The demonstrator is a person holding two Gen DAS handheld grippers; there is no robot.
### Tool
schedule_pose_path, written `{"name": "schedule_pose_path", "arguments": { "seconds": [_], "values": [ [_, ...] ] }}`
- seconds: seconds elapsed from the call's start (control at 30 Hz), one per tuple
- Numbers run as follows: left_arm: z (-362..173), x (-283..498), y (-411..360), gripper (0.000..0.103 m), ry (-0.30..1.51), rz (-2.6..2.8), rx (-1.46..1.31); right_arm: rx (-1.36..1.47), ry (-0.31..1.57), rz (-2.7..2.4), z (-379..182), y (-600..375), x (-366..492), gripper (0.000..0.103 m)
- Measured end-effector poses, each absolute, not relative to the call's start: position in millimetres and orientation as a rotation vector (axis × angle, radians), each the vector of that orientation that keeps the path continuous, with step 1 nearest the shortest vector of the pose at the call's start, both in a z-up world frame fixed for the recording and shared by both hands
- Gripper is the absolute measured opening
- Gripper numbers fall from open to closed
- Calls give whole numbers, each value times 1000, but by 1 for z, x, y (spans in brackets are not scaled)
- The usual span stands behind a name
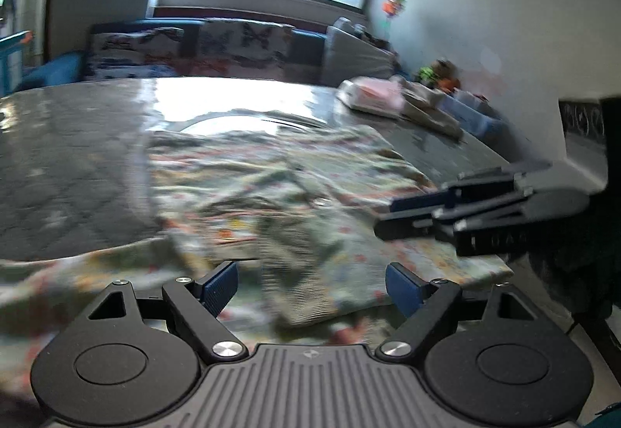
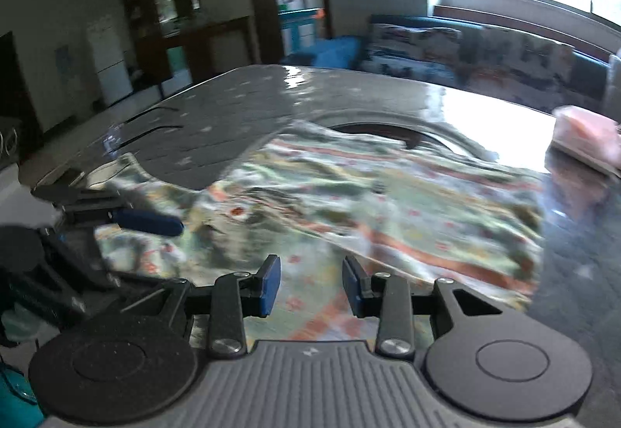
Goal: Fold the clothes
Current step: 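Move the left gripper to the opposite side edge of the shirt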
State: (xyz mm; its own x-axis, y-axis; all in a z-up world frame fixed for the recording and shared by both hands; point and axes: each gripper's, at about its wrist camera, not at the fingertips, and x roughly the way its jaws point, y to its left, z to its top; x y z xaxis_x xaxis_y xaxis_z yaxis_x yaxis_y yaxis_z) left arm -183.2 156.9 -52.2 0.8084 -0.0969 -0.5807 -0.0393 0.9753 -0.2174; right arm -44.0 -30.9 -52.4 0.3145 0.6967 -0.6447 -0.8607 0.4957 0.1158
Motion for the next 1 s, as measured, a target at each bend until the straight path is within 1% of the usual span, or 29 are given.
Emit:
{"name": "schedule_pose_path", "arguments": {
  "seconds": [0.2, 0.3, 0.47, 0.63, 0.8, 1.0],
  "values": [
    [-46, -214, 198, 85, 607, 172, -246, -342, 727, 1086, -68, -5, -56, 34],
    [-47, -227, 220, 86, 597, 323, -251, -387, 708, 1084, -71, -2, -62, 34],
    [-47, -247, 261, 86, 574, 549, -307, -365, 695, 1094, -64, -5, -63, 34],
    [-49, -259, 293, 85, 566, 739, -355, -375, 714, 1091, -69, -3, -63, 34],
    [-55, -261, 311, 85, 574, 846, -395, -359, 698, 1089, -64, -6, -64, 34],
    [-68, -262, 323, 82, 617, 882, -454, -346, 685, 1087, -59, -11, -67, 34]
  ]
}}
